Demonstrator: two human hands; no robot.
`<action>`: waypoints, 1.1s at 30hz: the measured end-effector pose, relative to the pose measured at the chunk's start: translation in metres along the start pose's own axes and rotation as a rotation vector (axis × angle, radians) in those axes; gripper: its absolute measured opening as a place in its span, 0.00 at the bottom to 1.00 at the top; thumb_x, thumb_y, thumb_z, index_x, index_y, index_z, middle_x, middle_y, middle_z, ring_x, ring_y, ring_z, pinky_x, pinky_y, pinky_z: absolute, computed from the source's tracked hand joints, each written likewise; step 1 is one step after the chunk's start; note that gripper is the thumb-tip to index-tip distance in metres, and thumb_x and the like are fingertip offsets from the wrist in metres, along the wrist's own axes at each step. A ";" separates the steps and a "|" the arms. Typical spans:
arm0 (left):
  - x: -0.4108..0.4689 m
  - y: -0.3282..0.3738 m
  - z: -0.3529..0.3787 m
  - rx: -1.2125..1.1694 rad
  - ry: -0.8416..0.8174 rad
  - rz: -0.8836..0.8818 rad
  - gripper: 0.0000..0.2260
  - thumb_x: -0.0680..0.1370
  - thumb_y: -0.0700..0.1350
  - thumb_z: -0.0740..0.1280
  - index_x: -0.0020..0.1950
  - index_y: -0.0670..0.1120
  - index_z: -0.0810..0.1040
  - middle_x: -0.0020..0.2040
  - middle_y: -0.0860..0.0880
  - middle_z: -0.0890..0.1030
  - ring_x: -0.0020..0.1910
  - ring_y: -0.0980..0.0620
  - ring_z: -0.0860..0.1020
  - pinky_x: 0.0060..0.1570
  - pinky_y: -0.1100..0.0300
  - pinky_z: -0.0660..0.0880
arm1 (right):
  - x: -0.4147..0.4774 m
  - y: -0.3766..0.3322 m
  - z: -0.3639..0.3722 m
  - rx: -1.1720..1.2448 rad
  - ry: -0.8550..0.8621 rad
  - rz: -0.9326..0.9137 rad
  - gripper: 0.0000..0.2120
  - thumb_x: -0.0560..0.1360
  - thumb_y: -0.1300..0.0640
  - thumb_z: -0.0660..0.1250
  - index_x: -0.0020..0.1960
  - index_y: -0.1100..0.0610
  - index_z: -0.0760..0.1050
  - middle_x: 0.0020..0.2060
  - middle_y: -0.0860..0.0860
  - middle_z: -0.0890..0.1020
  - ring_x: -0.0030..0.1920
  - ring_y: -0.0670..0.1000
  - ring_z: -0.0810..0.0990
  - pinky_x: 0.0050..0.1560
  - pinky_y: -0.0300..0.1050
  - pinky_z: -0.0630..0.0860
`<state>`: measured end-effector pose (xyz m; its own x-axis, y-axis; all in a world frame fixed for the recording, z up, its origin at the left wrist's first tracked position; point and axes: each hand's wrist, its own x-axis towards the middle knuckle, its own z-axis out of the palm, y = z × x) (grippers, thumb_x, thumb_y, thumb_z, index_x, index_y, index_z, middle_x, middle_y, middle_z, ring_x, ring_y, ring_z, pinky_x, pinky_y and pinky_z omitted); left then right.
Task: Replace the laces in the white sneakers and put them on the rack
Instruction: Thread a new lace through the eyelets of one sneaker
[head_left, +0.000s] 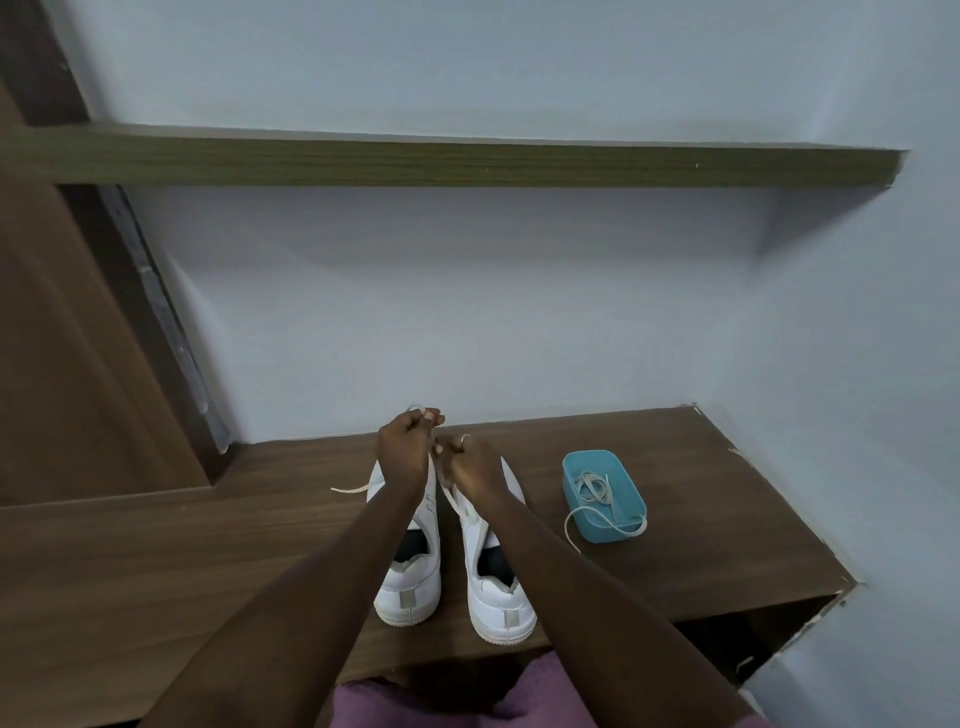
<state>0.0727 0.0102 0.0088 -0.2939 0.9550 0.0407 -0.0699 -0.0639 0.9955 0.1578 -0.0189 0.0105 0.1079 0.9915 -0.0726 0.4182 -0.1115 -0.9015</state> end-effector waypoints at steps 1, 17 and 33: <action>0.001 -0.002 0.000 0.021 -0.033 -0.022 0.10 0.77 0.38 0.66 0.36 0.46 0.80 0.37 0.48 0.81 0.33 0.57 0.77 0.42 0.63 0.73 | -0.002 -0.005 0.001 0.111 0.007 -0.005 0.16 0.77 0.62 0.61 0.31 0.52 0.72 0.18 0.44 0.74 0.24 0.45 0.72 0.33 0.37 0.69; 0.007 0.000 -0.009 -0.022 0.030 -0.019 0.06 0.77 0.36 0.65 0.45 0.40 0.82 0.41 0.45 0.82 0.47 0.48 0.81 0.56 0.59 0.75 | 0.006 0.024 -0.002 -0.350 -0.314 0.102 0.07 0.75 0.65 0.65 0.47 0.69 0.79 0.40 0.61 0.83 0.29 0.51 0.79 0.27 0.33 0.69; 0.014 0.001 -0.007 -0.019 -0.039 -0.150 0.06 0.76 0.35 0.66 0.43 0.38 0.82 0.43 0.40 0.83 0.40 0.48 0.81 0.54 0.53 0.77 | -0.003 0.033 0.007 -0.706 -0.393 0.000 0.06 0.73 0.64 0.64 0.38 0.64 0.73 0.41 0.60 0.80 0.39 0.55 0.77 0.42 0.45 0.72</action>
<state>0.0621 0.0215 0.0101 -0.2415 0.9648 -0.1046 -0.1287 0.0750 0.9888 0.1647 -0.0247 -0.0220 -0.1622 0.9278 -0.3359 0.9034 0.0028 -0.4287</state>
